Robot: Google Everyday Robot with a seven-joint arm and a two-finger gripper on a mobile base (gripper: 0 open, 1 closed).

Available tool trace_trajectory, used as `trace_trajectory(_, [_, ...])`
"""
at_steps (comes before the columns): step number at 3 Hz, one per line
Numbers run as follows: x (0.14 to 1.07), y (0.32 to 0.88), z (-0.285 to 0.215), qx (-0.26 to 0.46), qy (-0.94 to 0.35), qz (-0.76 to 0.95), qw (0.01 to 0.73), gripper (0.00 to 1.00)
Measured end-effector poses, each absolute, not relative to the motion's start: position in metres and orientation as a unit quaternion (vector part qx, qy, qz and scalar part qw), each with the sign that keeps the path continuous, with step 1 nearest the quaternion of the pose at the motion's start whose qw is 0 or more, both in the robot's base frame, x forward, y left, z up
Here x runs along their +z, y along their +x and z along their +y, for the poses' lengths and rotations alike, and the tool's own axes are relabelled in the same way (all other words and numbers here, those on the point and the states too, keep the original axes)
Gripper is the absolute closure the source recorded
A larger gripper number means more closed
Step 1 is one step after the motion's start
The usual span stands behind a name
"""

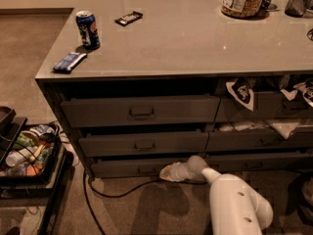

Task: Close bottom drawer

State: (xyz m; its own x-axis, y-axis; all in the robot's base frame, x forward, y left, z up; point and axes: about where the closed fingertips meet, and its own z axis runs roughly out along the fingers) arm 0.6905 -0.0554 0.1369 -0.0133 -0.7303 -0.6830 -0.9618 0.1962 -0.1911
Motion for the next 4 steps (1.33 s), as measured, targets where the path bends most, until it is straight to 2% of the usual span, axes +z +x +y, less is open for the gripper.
trace_trajectory(2, [0.155,0.619,-0.053,0.211,-0.604,0.717,0.278,1.00])
trace_trajectory(3, [0.181,0.595,-0.061,0.205,-0.584,0.731,0.288,1.00])
trace_trajectory(4, [0.231,0.600,-0.093,0.148,-0.562,0.749,0.317,1.00])
